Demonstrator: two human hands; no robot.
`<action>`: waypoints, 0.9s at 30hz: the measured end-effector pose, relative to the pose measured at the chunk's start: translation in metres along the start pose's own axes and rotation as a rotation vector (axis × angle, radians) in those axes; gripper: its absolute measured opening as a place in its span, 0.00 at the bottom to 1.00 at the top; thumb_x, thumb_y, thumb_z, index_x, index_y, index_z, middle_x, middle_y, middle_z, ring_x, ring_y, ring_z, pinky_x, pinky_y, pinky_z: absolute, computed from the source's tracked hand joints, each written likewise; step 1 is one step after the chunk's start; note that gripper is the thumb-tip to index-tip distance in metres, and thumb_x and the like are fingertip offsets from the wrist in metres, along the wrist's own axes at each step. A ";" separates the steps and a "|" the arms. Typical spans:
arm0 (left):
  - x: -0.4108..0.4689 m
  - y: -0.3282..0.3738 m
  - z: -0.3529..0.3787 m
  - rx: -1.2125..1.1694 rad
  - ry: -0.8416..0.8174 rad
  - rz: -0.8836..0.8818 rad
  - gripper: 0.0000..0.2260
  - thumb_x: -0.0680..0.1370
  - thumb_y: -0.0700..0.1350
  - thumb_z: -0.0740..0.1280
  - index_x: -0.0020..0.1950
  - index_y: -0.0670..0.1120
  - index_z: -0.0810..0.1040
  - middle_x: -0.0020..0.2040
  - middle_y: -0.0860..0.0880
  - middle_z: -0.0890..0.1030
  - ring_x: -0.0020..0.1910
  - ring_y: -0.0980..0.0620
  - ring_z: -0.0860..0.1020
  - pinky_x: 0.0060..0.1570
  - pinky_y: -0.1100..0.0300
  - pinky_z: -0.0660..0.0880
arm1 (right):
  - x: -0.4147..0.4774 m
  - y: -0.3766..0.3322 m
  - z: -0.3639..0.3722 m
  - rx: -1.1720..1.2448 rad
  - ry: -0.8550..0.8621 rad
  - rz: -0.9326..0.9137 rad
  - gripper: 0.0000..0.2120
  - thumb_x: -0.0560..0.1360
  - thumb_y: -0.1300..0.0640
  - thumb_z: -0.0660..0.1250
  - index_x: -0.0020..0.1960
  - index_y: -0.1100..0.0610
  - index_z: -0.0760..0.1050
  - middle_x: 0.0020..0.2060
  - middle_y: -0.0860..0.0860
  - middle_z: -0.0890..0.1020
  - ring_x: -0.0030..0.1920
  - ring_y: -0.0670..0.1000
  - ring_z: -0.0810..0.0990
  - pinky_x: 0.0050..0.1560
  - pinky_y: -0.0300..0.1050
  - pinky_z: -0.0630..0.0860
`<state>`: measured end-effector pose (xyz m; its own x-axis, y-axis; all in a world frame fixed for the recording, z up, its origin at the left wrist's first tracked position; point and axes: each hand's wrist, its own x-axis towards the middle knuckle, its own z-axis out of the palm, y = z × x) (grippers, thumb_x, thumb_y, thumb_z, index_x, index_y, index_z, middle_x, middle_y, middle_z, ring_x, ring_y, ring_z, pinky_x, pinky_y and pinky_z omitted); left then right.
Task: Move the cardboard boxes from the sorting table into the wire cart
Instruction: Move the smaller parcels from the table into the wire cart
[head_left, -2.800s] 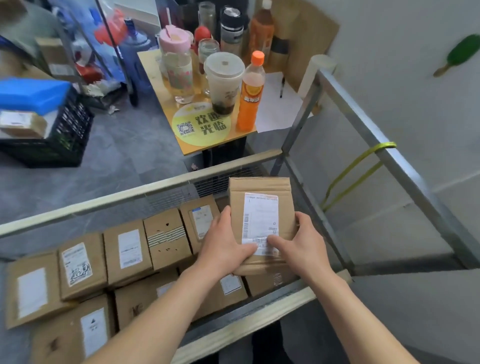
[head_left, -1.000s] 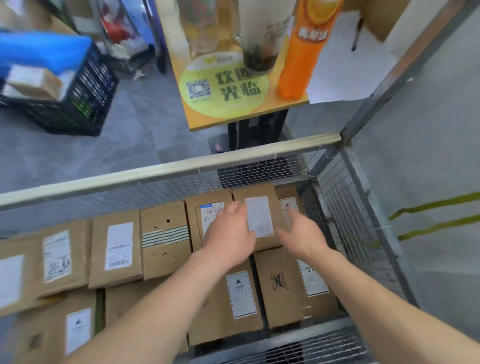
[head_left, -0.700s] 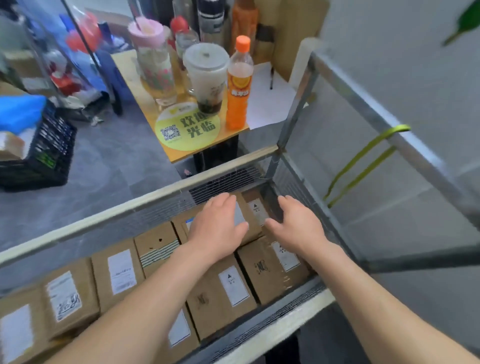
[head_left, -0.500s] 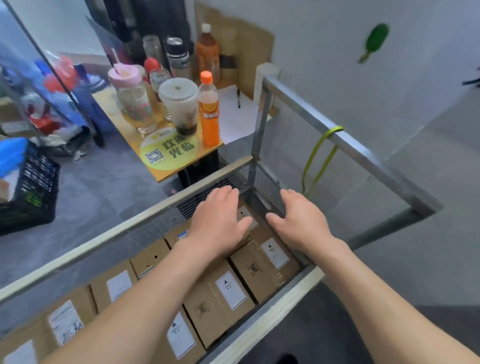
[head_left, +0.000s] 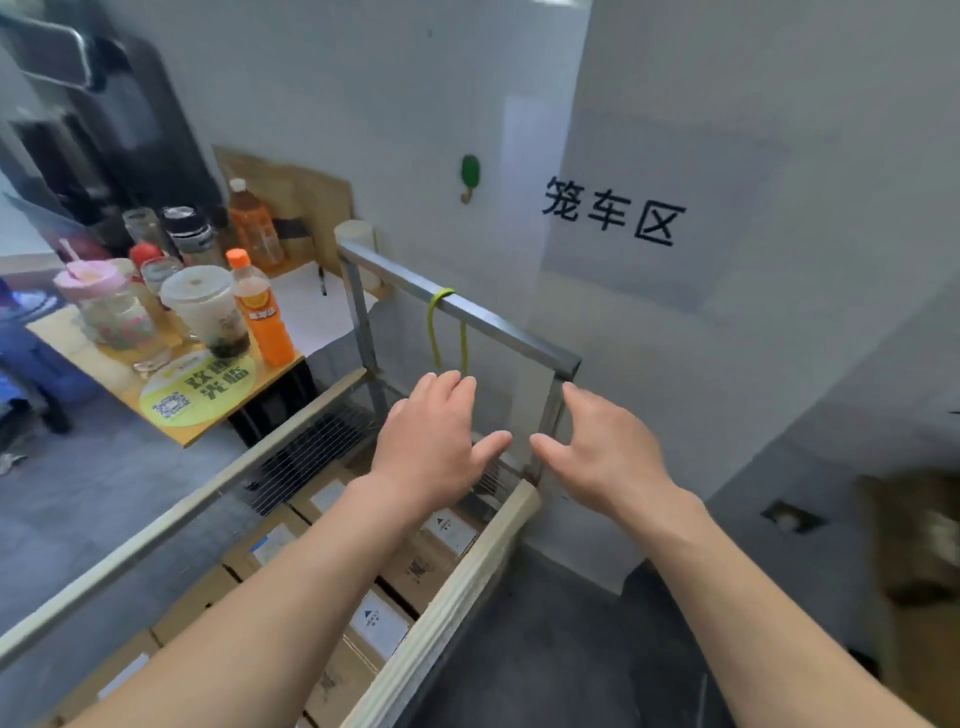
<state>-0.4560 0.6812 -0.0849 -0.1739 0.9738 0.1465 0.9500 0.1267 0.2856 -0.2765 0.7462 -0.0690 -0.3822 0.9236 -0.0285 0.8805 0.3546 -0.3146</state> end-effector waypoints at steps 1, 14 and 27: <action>-0.002 0.014 0.000 0.007 -0.001 0.023 0.32 0.78 0.66 0.60 0.74 0.45 0.67 0.72 0.49 0.70 0.72 0.48 0.65 0.67 0.48 0.68 | -0.009 0.012 -0.008 -0.006 0.007 0.023 0.29 0.76 0.40 0.65 0.69 0.57 0.70 0.67 0.53 0.77 0.68 0.56 0.73 0.64 0.54 0.72; -0.019 0.171 0.000 0.025 -0.049 0.393 0.31 0.78 0.66 0.61 0.72 0.46 0.67 0.72 0.49 0.69 0.72 0.47 0.64 0.66 0.49 0.67 | -0.122 0.110 -0.092 -0.047 0.211 0.285 0.23 0.75 0.38 0.64 0.65 0.48 0.73 0.60 0.50 0.80 0.62 0.55 0.77 0.60 0.53 0.74; -0.056 0.249 0.013 -0.108 -0.165 0.799 0.34 0.79 0.66 0.59 0.78 0.46 0.61 0.77 0.47 0.66 0.75 0.46 0.63 0.70 0.47 0.65 | -0.246 0.138 -0.096 -0.143 0.342 0.720 0.27 0.75 0.36 0.64 0.66 0.53 0.71 0.62 0.51 0.78 0.63 0.55 0.76 0.57 0.55 0.75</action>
<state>-0.2068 0.6608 -0.0344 0.5922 0.7791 0.2058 0.7396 -0.6269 0.2449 -0.0341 0.5823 -0.0145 0.3786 0.9177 0.1208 0.9141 -0.3502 -0.2046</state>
